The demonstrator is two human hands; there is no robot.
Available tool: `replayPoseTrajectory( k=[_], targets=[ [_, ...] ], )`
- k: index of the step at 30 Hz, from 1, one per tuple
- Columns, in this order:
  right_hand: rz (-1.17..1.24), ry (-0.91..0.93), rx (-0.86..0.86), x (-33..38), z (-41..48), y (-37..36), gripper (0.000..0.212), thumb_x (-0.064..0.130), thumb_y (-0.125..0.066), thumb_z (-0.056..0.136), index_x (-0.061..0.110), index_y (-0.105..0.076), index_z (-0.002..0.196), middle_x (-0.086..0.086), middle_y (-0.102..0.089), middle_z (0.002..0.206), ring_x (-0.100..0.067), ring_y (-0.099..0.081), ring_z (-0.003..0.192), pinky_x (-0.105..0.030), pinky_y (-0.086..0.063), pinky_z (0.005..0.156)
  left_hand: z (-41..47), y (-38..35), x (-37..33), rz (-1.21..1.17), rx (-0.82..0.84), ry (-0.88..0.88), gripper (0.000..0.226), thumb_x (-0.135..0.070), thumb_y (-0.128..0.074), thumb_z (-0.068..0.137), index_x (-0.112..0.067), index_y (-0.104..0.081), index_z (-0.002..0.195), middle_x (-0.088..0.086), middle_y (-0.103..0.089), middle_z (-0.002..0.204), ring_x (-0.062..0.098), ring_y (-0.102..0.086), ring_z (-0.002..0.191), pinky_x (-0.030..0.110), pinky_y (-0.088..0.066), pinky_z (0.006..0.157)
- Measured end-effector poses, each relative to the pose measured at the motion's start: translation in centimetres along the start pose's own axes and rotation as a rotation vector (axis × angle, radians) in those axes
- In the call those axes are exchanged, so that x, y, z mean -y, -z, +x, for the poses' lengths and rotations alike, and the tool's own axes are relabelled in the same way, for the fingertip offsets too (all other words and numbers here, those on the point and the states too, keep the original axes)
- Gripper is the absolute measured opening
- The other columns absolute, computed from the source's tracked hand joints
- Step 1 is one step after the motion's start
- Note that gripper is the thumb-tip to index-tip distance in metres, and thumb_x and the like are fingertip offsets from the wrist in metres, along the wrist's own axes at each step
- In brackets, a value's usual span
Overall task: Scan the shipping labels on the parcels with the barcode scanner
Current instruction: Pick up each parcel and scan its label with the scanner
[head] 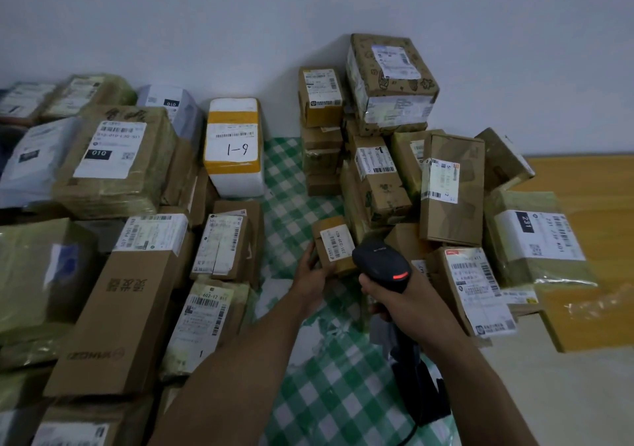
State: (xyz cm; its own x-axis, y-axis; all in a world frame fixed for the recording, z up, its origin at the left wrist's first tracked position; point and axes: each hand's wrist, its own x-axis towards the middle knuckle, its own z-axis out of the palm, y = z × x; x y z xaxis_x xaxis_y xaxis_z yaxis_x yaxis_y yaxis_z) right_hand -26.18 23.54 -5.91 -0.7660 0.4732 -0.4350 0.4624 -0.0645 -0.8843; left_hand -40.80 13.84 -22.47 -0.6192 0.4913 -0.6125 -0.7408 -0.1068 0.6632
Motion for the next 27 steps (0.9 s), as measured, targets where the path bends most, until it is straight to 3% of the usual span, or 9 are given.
replayPoseTrajectory(
  k=[4, 7, 9, 14, 19, 21, 25, 27],
  targets=[
    [-0.007, 0.008, -0.001, -0.1, -0.1, 0.2, 0.024, 0.025, -0.078, 0.092, 0.029, -0.070, 0.115, 0.004, -0.075, 0.085, -0.014, -0.071, 0.068, -0.019, -0.052, 0.060, -1.0, 0.0, 0.2, -0.043, -0.084, -0.038, 0.043, 0.004, -0.048, 0.105, -0.017, -0.056, 0.141, 0.010, -0.067, 0.134, 0.022, -0.068, 0.114, 0.036, -0.058, 0.090],
    [-0.007, 0.008, -0.001, 0.1, -0.1, 0.3, 0.023, 0.028, -0.079, 0.091, 0.028, -0.071, 0.113, 0.003, -0.076, 0.089, -0.014, -0.073, 0.071, -0.021, -0.054, 0.062, -2.1, 0.9, 0.4, -0.094, -0.168, -0.020, 0.033, 0.001, -0.048, 0.106, -0.006, -0.063, 0.134, 0.016, -0.067, 0.134, 0.023, -0.067, 0.115, 0.036, -0.054, 0.096],
    [-0.018, 0.018, 0.004, 0.3, -0.2, 0.2, 0.026, 0.031, -0.080, 0.090, 0.029, -0.070, 0.114, 0.003, -0.075, 0.090, -0.012, -0.074, 0.074, -0.021, -0.054, 0.063, -2.9, 1.3, 0.3, -0.098, -0.170, -0.027, 0.026, 0.001, -0.049, 0.105, -0.008, -0.067, 0.122, 0.016, -0.068, 0.131, 0.023, -0.068, 0.115, 0.034, -0.055, 0.094],
    [-0.099, 0.080, -0.030, 0.8, -0.7, -0.3, 0.038, 0.047, -0.079, 0.087, 0.037, -0.066, 0.122, 0.007, -0.077, 0.096, -0.009, -0.074, 0.085, -0.034, -0.060, 0.076, -6.0, 1.5, -1.0, -0.110, -0.138, -0.151, 0.034, 0.002, -0.049, 0.105, -0.009, -0.062, 0.134, 0.012, -0.070, 0.131, 0.023, -0.068, 0.120, 0.035, -0.056, 0.100],
    [-0.057, 0.156, -0.099, 2.5, -2.0, -1.1, 0.058, 0.065, -0.077, 0.078, 0.047, -0.058, 0.129, 0.018, -0.070, 0.117, -0.008, -0.067, 0.109, -0.044, -0.056, 0.096, -11.1, 0.7, -3.0, -0.033, -0.086, -0.301, 0.034, 0.000, -0.052, 0.104, -0.020, -0.064, 0.129, 0.004, -0.074, 0.125, 0.018, -0.070, 0.116, 0.028, -0.059, 0.091],
    [0.005, 0.187, -0.118, 3.1, -2.7, -1.5, 0.057, 0.064, -0.078, 0.080, 0.044, -0.058, 0.130, 0.019, -0.069, 0.120, -0.004, -0.065, 0.111, -0.039, -0.054, 0.095, -13.0, 0.3, -3.5, 0.030, -0.053, -0.341, 0.032, -0.004, -0.054, 0.104, -0.023, -0.064, 0.129, 0.002, -0.072, 0.129, 0.018, -0.068, 0.120, 0.030, -0.057, 0.096],
    [0.215, 0.205, -0.117, 4.1, -4.6, -2.2, 0.041, 0.044, -0.079, 0.088, 0.042, -0.056, 0.122, 0.018, -0.069, 0.114, 0.002, -0.065, 0.103, -0.021, -0.050, 0.078, -16.3, -0.6, -4.8, 0.111, -0.003, -0.442, 0.036, -0.012, -0.059, 0.102, -0.018, -0.062, 0.138, 0.003, -0.070, 0.133, 0.021, -0.065, 0.125, 0.036, -0.055, 0.101],
    [0.267, 0.208, -0.119, 4.6, -5.4, -2.4, 0.044, 0.046, -0.080, 0.085, 0.044, -0.056, 0.122, 0.019, -0.070, 0.114, 0.002, -0.064, 0.104, -0.026, -0.052, 0.085, -17.9, -1.2, -5.6, 0.117, 0.001, -0.484, 0.036, -0.020, -0.062, 0.100, -0.022, -0.063, 0.136, -0.001, -0.071, 0.131, 0.020, -0.065, 0.125, 0.041, -0.052, 0.104]
  ],
)
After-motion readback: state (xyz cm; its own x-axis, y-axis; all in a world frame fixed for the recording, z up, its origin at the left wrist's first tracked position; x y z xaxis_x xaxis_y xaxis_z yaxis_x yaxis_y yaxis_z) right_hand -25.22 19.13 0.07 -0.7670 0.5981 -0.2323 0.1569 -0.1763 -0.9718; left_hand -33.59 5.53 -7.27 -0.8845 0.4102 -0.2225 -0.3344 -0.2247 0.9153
